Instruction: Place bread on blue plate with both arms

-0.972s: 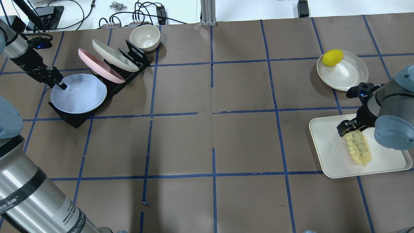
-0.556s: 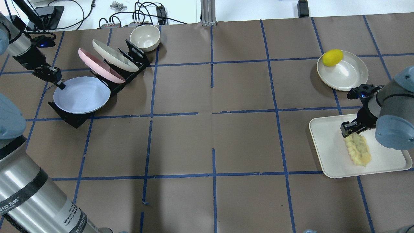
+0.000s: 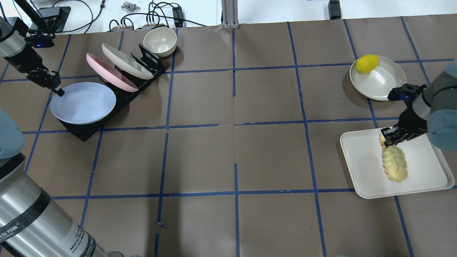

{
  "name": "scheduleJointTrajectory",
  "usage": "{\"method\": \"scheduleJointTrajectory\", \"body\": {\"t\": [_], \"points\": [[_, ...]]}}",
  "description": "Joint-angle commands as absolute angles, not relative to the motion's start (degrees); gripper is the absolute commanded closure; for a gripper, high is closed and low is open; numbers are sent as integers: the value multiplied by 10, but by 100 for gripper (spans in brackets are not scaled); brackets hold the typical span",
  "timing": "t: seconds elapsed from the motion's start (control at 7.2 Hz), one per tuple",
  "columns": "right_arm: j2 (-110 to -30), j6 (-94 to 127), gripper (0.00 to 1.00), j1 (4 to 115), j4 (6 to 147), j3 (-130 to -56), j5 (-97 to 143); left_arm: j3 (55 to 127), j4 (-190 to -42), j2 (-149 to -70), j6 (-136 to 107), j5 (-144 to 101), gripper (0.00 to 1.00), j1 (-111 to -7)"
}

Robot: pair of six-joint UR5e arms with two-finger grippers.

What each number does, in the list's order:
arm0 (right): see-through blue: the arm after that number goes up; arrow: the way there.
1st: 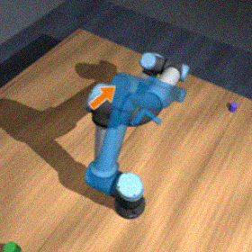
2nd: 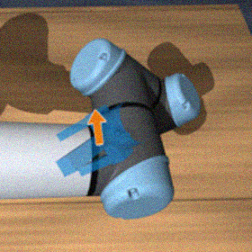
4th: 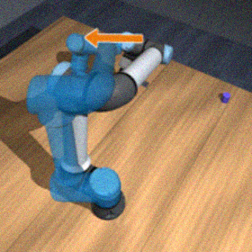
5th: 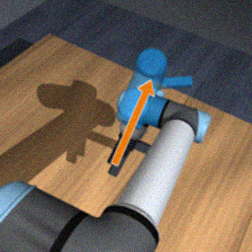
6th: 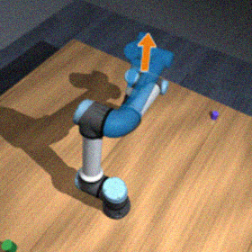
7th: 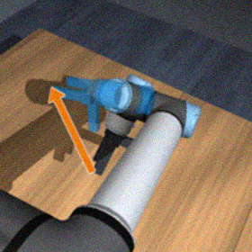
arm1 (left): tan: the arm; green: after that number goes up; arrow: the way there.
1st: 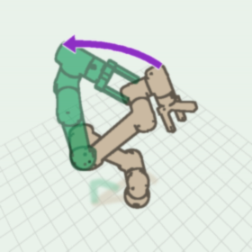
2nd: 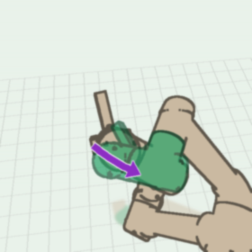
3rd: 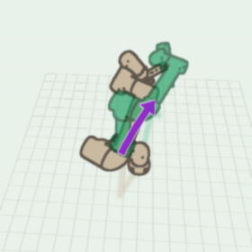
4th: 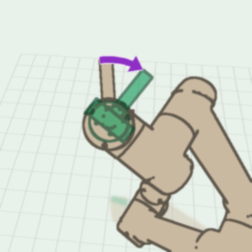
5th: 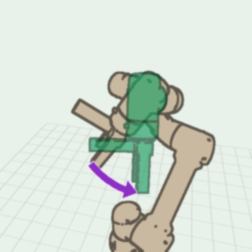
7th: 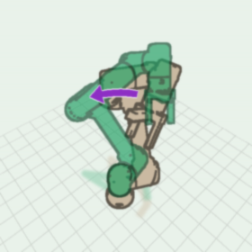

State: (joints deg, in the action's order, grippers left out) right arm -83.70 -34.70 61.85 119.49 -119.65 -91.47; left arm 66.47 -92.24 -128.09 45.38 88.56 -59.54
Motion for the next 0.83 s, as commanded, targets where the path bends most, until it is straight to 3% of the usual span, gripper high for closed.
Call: {"method": "scheduleJointTrajectory", "body": {"t": [0.0, 0.42, 0.69], "points": [[-858, -304, 85, 658, 1097, -1135, -917, 708, -986, -1196, 450, 894, 92, -598], [-876, -217, 84, 754, 935, -995, -925, 829, -989, -1066, 352, 882, 92, -685], [-871, -104, 86, 836, 842, -913, -925, 865, -977, -1045, 282, 818, 92, -761]]}}
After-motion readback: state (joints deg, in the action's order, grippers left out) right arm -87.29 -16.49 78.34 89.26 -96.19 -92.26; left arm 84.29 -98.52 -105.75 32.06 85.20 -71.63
